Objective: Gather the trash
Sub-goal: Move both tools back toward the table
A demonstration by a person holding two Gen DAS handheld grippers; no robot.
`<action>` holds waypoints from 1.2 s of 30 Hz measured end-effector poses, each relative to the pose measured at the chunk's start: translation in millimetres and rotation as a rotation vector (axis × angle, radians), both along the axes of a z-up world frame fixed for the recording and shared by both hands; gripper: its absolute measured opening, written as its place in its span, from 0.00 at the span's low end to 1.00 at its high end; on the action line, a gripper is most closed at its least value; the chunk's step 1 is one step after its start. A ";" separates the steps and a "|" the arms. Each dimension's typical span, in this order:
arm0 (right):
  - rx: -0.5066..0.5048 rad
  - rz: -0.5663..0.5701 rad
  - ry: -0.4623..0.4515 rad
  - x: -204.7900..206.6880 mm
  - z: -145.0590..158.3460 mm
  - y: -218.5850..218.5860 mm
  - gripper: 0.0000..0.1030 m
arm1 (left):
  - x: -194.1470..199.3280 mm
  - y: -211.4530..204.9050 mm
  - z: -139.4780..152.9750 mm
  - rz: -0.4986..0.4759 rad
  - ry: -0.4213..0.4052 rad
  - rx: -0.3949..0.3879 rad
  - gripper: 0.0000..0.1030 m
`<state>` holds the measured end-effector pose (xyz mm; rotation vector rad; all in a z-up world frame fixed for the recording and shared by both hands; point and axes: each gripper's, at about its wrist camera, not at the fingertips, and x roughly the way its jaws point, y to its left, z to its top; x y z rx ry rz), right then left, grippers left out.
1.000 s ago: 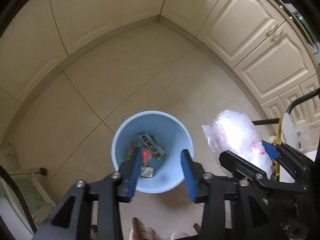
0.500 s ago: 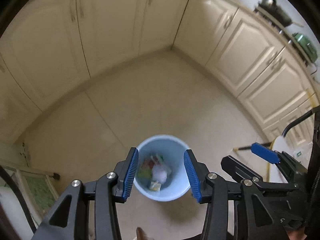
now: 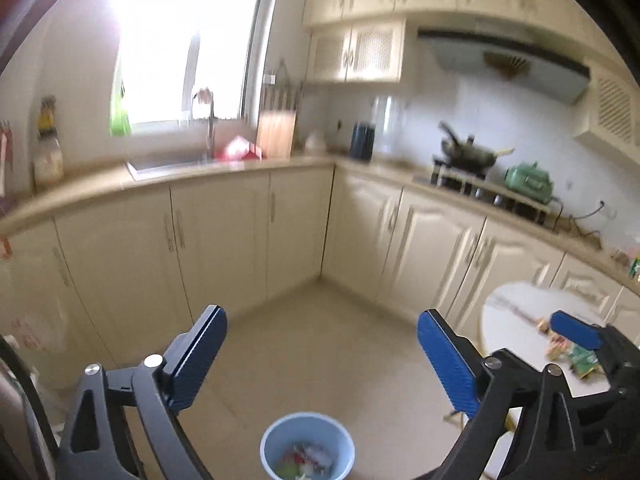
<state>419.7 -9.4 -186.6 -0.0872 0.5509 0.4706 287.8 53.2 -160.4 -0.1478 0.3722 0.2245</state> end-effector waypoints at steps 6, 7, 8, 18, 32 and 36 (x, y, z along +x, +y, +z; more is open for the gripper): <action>0.021 -0.104 -0.182 -72.8 67.0 -51.6 1.00 | -54.6 -91.2 24.1 0.075 -0.120 0.149 0.99; 0.033 -0.119 -0.204 -83.7 74.7 -60.1 1.00 | -62.4 -110.6 25.9 0.055 -0.132 0.145 0.99; 0.044 -0.131 -0.222 -94.5 84.0 -70.9 1.00 | -66.7 -121.1 26.1 0.040 -0.144 0.139 0.99; 0.099 -0.280 -0.349 -163.9 131.8 -154.0 1.00 | -156.4 -159.1 25.5 -0.088 -0.253 0.176 1.00; 0.079 -0.541 -0.390 -188.2 152.0 -285.2 1.00 | -122.7 -165.0 27.1 -0.277 -0.213 0.196 1.00; 0.054 -0.633 -0.340 -168.9 150.6 -327.7 1.00 | -68.0 -177.7 37.3 -0.341 -0.141 0.178 0.99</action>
